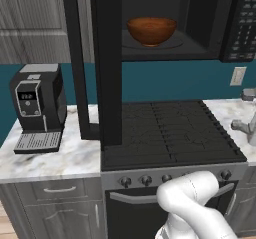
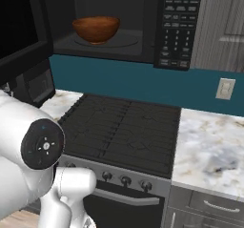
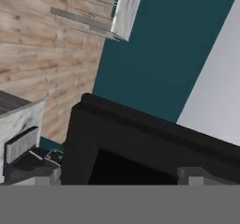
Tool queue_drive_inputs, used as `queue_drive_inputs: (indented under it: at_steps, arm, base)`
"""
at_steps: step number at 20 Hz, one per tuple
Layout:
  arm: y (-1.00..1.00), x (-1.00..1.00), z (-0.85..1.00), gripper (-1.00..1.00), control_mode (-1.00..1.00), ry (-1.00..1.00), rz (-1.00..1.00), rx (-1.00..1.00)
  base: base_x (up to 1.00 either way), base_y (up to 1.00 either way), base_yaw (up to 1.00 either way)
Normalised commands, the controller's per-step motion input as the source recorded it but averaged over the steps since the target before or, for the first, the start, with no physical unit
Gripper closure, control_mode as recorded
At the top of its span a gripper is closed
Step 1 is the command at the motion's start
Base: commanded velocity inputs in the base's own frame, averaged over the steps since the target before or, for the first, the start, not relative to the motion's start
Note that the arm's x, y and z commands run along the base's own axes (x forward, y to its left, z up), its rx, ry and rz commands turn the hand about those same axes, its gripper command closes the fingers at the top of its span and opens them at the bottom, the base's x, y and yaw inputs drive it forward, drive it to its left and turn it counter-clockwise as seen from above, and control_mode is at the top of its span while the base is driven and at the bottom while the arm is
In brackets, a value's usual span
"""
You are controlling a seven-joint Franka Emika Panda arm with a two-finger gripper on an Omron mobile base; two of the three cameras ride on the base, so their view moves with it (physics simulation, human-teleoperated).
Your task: Pick the bell pepper from the sink and place it in the bowl. Then pick the bowl and place it in the microwave. Then close the microwave door and press the start button.
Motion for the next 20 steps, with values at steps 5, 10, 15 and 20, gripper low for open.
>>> queue_drive_inputs:
  at_steps: [5,10,15,20]
  arm:
    - [0.35,-1.0,0.0,-1.0,-1.0,-0.02,0.13,0.0]
    - [0.69,-1.0,-0.07,-1.0,-1.0,0.0,0.02,-0.05]
    - [0.93,-0.69,-0.26,-1.0,-1.0,0.03,-0.09,-0.12]
    - [1.0,-0.04,-0.36,-1.0,-1.0,0.02,-0.27,-0.13]
  base:
    - [0.0,0.0,0.0]
    - [0.0,0.0,0.0]
    - [0.0,0.0,0.0]
    - [0.0,0.0,0.0]
